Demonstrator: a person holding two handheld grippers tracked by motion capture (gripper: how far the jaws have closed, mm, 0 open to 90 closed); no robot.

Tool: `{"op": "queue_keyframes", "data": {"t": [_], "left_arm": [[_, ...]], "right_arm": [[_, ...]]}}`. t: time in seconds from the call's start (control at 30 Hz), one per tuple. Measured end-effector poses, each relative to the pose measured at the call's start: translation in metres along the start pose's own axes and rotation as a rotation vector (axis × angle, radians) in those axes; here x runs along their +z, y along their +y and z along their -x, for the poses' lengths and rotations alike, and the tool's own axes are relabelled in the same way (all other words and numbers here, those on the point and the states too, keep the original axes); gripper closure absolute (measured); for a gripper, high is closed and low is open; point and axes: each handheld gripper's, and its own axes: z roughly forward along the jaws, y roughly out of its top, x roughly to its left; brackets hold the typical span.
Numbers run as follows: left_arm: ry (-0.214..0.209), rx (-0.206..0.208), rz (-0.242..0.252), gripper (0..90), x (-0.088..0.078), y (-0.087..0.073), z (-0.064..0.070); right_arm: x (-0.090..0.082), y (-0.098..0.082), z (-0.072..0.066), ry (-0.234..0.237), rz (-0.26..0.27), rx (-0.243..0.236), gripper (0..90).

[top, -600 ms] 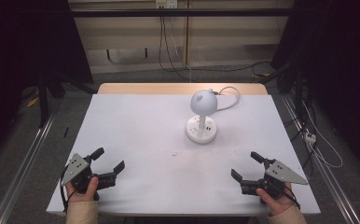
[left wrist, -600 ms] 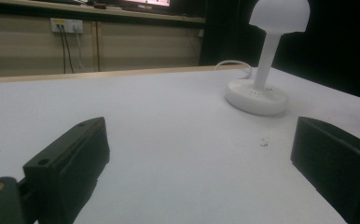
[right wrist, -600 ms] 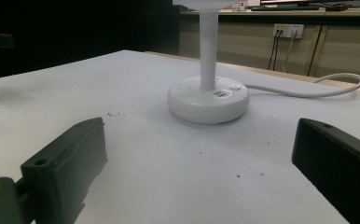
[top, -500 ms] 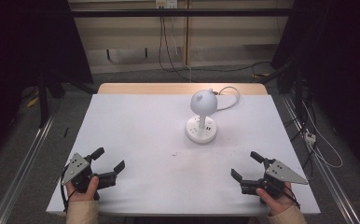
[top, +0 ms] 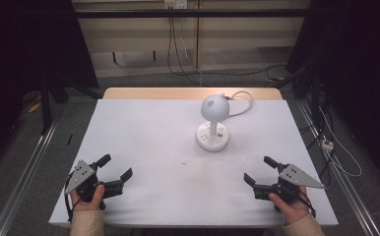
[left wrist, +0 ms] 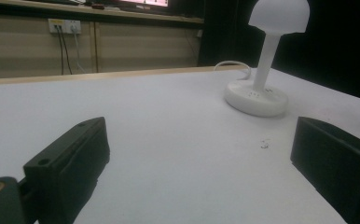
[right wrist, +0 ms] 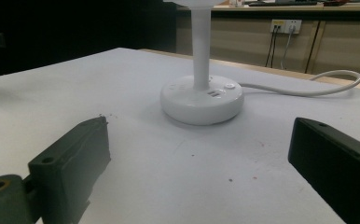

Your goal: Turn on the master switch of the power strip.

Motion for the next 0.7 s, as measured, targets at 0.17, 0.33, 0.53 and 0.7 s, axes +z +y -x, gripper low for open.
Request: {"op": "queue_keyframes", "data": {"t": [0.17, 0.33, 0.53, 0.7], "left_arm": [[-0.001, -0.004, 0.008, 4.0, -0.001, 0.0, 0.0], [-0.002, -0.009, 0.019, 4.0, -0.002, 0.001, 0.0], [-0.004, -0.007, 0.018, 4.0, -0.001, 0.001, 0.0], [-0.007, -0.01, 0.022, 4.0, 0.0, 0.002, 0.0]], "right_arm": [[0.004, 0.005, 0.002, -0.009, 0.0, 0.001, 5.4], [0.008, 0.009, 0.005, -0.012, -0.009, -0.003, 5.4], [0.014, 0.014, 0.009, -0.017, -0.028, -0.004, 5.4], [0.02, 0.017, 0.012, -0.026, -0.033, -0.004, 5.5]]}}
